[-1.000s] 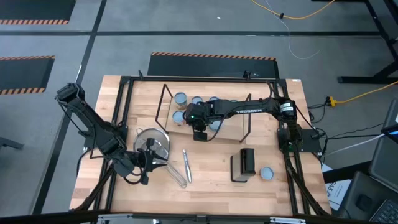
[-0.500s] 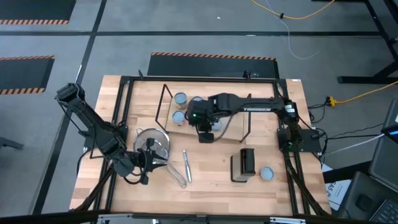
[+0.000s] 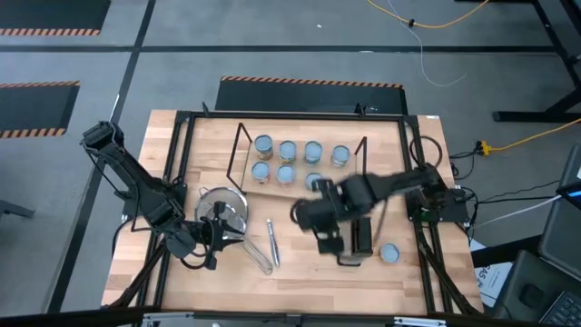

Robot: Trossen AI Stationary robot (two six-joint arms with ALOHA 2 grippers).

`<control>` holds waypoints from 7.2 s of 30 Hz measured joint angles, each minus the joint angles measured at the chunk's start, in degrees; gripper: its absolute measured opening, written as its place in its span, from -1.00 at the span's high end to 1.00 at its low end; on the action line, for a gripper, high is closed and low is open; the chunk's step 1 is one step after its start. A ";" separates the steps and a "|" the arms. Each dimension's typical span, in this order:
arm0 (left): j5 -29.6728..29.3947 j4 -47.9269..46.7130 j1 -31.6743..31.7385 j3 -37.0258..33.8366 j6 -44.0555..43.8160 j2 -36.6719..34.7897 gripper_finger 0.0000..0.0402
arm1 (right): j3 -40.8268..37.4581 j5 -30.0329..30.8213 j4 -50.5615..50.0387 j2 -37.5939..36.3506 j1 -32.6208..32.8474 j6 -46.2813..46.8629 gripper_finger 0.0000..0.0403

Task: Pick and place cans onto a shelf
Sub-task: Put the yellow can on the shelf aligned with the other green can

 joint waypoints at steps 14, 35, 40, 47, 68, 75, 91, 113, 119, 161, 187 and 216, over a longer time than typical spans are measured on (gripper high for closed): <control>0.00 0.06 -0.07 0.00 -0.04 0.00 0.64 | -0.07 19.90 0.49 -8.14 25.54 26.42 0.60; 0.22 0.00 -0.07 0.00 1.50 0.00 0.64 | -47.86 22.92 6.16 -37.74 42.14 75.30 0.60; 0.22 -0.04 -0.08 0.00 1.92 0.00 0.64 | -58.29 19.25 16.27 -41.29 45.08 86.84 0.60; 0.22 -0.04 -0.07 0.00 1.95 0.00 0.64 | -70.43 9.43 25.79 -40.37 45.21 96.45 0.60; 0.22 -0.04 -0.07 0.00 1.95 0.00 0.64 | -90.32 9.05 45.49 -39.93 38.26 100.60 0.60; 0.22 -0.04 -0.07 0.00 1.95 0.00 0.64 | -90.93 9.07 45.82 -39.93 35.80 100.56 0.60; 0.22 -0.02 -0.07 0.00 1.72 0.00 0.64 | -90.95 6.83 44.53 -38.79 34.65 100.82 0.60; 0.22 -0.02 -0.07 0.00 1.75 0.00 0.64 | -90.74 5.75 46.76 -31.51 34.65 102.17 0.88; 0.22 -0.02 -0.08 0.00 1.90 0.00 0.64 | -88.75 3.30 42.15 -31.29 34.64 101.81 0.95; 0.19 -0.15 0.13 0.00 1.95 0.02 0.64 | -46.03 12.63 19.71 -35.77 -11.64 3.00 0.97; 0.19 -0.07 0.13 0.00 1.88 0.02 0.64 | -79.64 -8.79 50.98 -35.62 -25.77 -15.07 0.96; 0.19 -0.04 0.15 0.00 1.73 0.02 0.64 | -82.39 -8.96 52.09 -35.64 -25.82 -15.07 0.73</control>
